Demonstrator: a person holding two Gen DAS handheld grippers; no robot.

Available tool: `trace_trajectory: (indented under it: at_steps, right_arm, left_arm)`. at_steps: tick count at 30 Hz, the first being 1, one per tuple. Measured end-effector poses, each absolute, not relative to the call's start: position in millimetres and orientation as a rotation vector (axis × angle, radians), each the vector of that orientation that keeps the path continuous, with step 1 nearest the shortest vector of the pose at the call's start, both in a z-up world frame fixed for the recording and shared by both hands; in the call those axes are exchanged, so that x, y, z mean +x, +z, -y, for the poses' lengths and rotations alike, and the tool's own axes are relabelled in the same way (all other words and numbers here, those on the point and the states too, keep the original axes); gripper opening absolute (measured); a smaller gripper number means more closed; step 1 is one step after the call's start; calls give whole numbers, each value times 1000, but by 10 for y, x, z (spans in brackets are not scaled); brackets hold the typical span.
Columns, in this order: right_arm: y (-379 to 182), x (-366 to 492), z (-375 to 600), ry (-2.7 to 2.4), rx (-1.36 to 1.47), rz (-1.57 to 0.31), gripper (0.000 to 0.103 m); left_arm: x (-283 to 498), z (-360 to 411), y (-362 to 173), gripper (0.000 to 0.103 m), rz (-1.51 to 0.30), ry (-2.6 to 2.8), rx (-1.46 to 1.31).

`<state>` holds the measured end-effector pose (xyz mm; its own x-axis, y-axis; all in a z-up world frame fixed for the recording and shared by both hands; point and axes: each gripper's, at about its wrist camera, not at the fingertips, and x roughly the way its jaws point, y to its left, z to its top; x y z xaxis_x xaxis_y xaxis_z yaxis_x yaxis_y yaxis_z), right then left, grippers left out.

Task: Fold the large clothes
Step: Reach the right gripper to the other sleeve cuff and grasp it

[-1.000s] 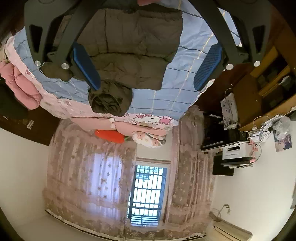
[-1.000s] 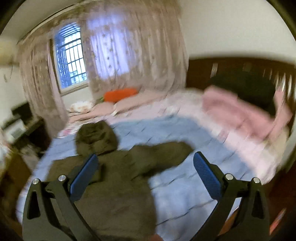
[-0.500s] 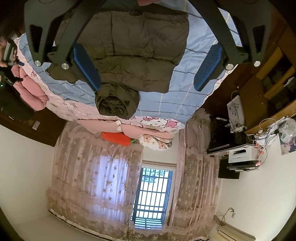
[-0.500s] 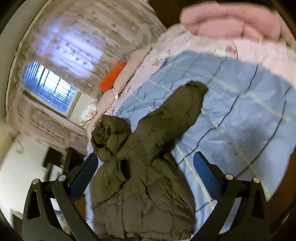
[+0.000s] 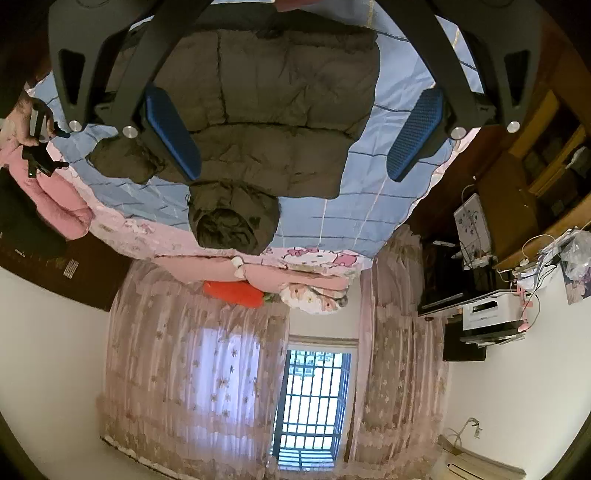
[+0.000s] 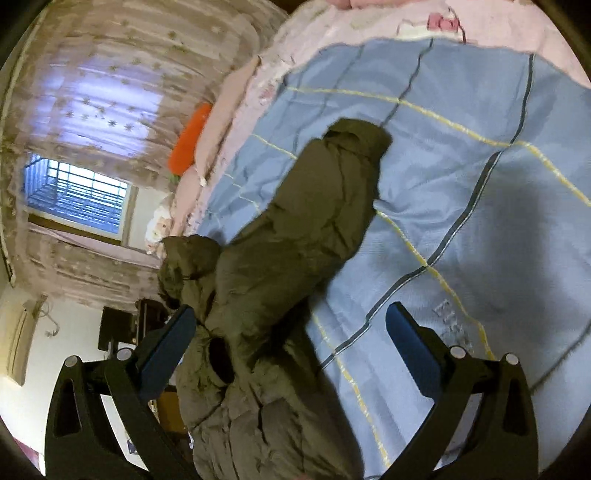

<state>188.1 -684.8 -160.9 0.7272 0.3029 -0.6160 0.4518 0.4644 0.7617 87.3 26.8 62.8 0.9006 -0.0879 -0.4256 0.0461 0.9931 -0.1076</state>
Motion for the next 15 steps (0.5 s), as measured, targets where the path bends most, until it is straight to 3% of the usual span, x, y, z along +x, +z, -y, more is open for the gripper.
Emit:
trace_trajectory:
  at_steps: [15]
  right_arm:
    - [-2197,2538,7366,-111,1219,-743,102]
  left_arm:
    - [1149,29,423,101,-531,-78,-27]
